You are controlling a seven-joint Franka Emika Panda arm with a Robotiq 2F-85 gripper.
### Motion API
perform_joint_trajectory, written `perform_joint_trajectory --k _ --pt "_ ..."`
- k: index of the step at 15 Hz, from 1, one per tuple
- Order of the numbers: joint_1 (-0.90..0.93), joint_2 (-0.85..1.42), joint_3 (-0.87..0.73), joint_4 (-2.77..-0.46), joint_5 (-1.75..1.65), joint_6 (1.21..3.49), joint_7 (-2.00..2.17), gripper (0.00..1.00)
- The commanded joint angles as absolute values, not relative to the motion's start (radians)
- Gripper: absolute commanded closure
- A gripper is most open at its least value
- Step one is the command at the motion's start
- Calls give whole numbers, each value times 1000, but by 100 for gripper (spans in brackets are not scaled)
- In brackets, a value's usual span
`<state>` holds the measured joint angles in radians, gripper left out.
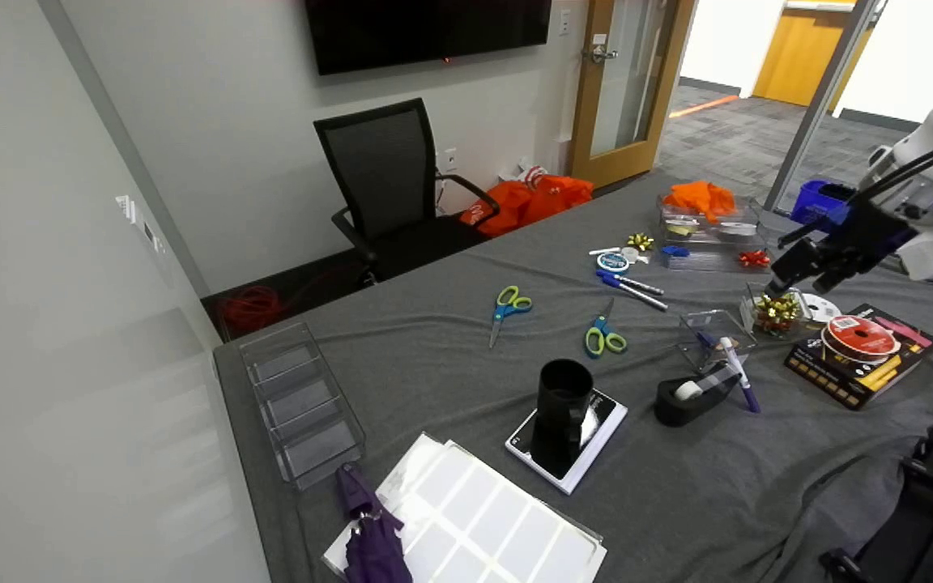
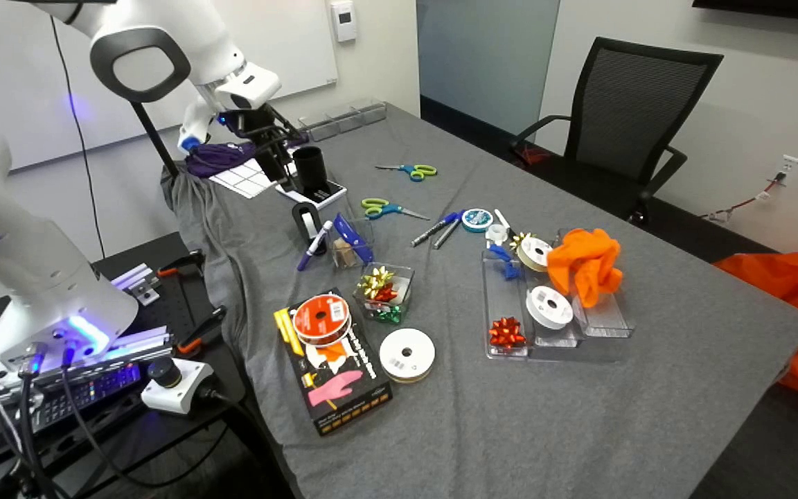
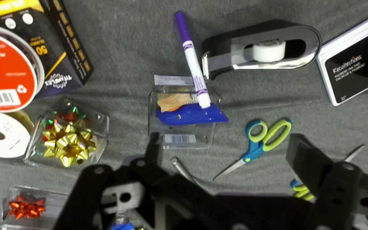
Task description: Put the marker closest to you in the bowl closest to you
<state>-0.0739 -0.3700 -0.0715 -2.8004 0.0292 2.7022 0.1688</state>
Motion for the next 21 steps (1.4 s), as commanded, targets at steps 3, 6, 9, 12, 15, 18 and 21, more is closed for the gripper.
perform_joint_trajectory --k 3,6,9,12,15,18,21 --pt "-96 -185 -13 -2799 31 2806 296 0" --pt "-123 -106 1 -2797 -37 2863 364 0" --pt "-154 -41 5 -2776 -187 2886 460 0" --pt "-160 4 -20 -2750 -402 2890 543 0" --pt "-152 39 -31 -2734 -508 2923 566 0" --pt "-147 76 -31 -2730 -507 3001 544 0" --pt "-148 115 -34 -2719 -509 3063 541 0"
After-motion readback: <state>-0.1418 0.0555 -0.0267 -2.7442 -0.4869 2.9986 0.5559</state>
